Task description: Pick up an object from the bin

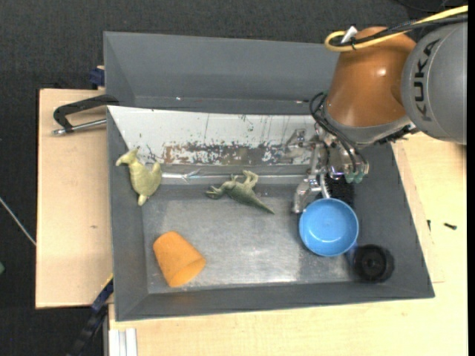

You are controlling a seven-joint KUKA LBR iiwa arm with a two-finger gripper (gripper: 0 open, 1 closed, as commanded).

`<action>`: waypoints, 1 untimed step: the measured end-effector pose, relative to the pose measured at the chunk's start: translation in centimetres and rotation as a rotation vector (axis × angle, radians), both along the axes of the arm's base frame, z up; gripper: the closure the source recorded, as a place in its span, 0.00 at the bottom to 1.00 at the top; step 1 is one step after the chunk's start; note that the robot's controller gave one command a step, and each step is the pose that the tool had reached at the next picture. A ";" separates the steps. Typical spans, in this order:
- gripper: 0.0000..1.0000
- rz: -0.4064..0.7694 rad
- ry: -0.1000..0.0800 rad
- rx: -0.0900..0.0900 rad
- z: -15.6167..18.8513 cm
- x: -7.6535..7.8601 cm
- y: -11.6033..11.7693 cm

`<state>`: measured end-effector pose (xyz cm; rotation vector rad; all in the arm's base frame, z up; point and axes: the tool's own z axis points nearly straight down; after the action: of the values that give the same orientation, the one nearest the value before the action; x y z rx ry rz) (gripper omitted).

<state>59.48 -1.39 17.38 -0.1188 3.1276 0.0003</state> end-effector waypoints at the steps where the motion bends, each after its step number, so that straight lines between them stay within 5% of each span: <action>1: 0.00 0.230 0.016 -0.002 -8.9 -4.1 -5.9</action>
Offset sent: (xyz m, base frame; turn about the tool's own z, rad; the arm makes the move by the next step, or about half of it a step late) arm -0.0399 -0.0578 -0.0876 -0.2339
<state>55.40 -7.28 8.49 -0.4794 3.1091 0.0004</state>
